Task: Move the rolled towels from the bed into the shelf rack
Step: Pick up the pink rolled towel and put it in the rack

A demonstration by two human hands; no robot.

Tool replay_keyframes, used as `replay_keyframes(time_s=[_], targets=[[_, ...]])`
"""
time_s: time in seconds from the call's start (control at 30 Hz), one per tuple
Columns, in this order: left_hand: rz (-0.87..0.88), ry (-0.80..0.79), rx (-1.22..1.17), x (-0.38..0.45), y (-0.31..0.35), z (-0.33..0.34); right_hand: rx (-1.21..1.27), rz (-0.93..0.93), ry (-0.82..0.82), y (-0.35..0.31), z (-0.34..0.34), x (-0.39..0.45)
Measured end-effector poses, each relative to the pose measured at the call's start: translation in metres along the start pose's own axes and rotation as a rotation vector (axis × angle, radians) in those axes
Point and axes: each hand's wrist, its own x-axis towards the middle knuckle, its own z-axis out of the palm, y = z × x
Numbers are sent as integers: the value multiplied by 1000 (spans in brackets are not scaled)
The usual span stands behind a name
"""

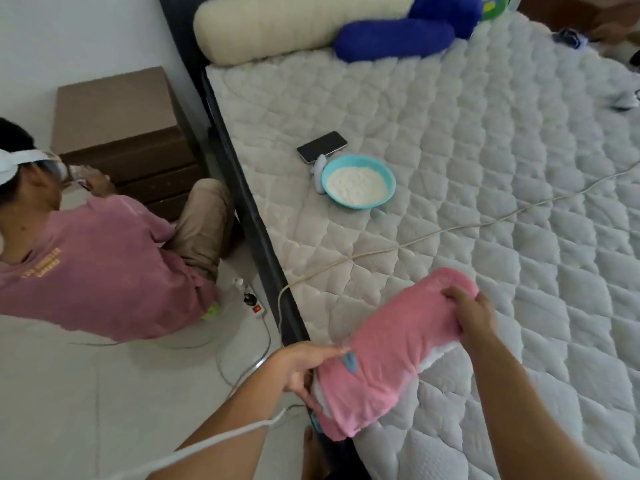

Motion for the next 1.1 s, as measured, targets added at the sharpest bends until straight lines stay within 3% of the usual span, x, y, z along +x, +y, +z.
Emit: replay_keyframes(time_s=[0.23,0.37,0.5,0.63,0.83,0.93,1.1], targets=[[221,28,-340,-47,-63,-45,102,-429,-138,-80,48,-114],[331,131,-496,-85,-118,-73,146,-611,-291,-102,84,-194],[414,266,-596,-135,-218,-102,156,-772,-511,-87,124,-313],[489,410,-808,-183,-350,-117,135,-852,-780,-45,158,-436],[464,684,-1137,-239,-550,-107,-13,-1003,-1160,61,200,-622],[422,851,-1287,-260,-633,-104,-125,-1102,-1357,111,213,-713],[403,975,-1577,-284,-745,-99,-241,-1300,-1719,182,229,-856]])
